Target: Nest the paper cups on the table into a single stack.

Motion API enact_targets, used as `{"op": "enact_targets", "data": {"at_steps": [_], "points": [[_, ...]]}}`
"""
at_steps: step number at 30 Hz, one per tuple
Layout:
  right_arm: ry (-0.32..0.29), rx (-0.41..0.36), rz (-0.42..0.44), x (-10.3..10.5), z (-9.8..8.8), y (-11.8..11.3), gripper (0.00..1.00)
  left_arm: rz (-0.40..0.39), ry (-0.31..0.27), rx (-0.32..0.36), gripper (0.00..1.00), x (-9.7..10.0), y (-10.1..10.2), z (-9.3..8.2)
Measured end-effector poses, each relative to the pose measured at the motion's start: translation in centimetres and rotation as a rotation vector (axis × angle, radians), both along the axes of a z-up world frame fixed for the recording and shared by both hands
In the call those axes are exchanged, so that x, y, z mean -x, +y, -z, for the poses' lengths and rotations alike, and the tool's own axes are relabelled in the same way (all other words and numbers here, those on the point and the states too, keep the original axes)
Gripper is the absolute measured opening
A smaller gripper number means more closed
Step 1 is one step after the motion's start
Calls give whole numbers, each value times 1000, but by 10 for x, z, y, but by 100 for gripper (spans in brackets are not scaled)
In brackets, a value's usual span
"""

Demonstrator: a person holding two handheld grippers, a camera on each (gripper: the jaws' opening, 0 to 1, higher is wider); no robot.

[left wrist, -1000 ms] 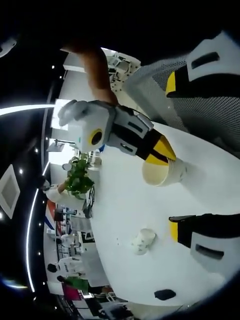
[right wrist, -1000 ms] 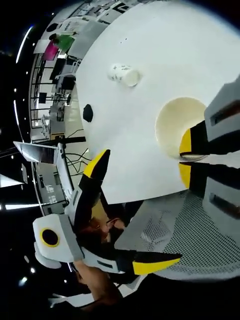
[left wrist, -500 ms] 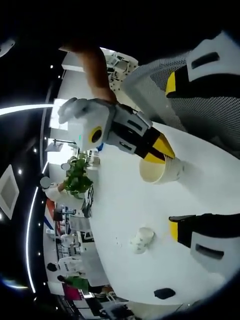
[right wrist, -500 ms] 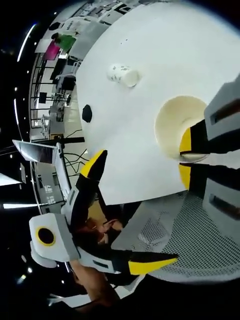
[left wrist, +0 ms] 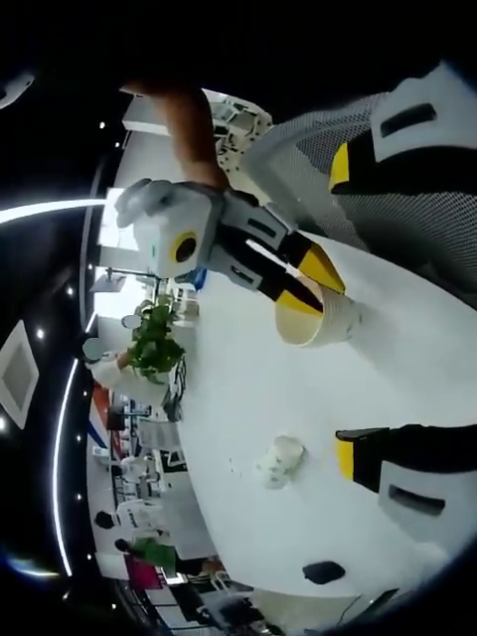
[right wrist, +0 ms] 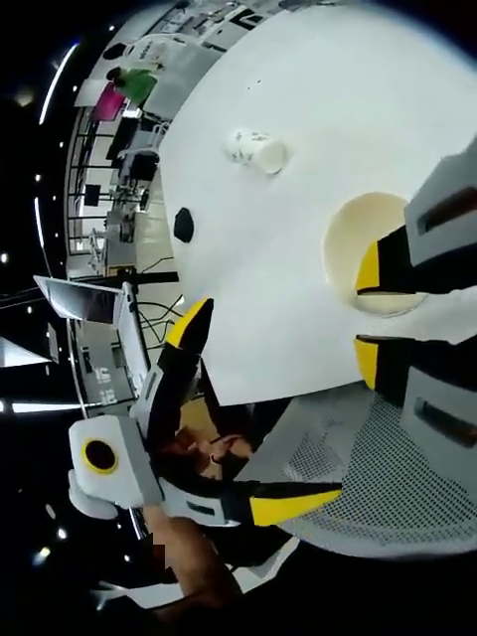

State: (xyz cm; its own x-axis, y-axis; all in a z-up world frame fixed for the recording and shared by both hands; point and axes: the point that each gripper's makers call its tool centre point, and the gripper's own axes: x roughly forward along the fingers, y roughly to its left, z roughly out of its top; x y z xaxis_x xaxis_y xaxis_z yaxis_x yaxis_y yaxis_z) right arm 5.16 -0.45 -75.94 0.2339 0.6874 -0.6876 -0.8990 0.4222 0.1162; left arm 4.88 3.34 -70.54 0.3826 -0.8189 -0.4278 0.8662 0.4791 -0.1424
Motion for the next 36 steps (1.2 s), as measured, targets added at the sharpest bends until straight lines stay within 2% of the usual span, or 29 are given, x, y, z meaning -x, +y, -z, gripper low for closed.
{"op": "enact_targets", "data": {"at_steps": [6, 14, 21, 27, 31, 36], "points": [[-28, -17, 17, -2, -13, -8, 18, -20, -8, 5, 96, -9, 7, -3], [-60, -71, 87, -9, -29, -23, 22, -31, -20, 10, 96, -19, 7, -5], [-103, -104, 156, -17, -40, -41, 35, -32, -26, 3, 96, -29, 5, -3], [-131, -118, 215, -21, -42, -58, 48, -26, -36, -8, 95, -39, 4, -4], [-134, -131, 235, -19, -40, -69, 50, -23, -46, -13, 94, -48, 4, -5], [-148, -148, 298, -20, -38, -85, 61, -28, -60, -22, 92, -63, 6, -7]]}}
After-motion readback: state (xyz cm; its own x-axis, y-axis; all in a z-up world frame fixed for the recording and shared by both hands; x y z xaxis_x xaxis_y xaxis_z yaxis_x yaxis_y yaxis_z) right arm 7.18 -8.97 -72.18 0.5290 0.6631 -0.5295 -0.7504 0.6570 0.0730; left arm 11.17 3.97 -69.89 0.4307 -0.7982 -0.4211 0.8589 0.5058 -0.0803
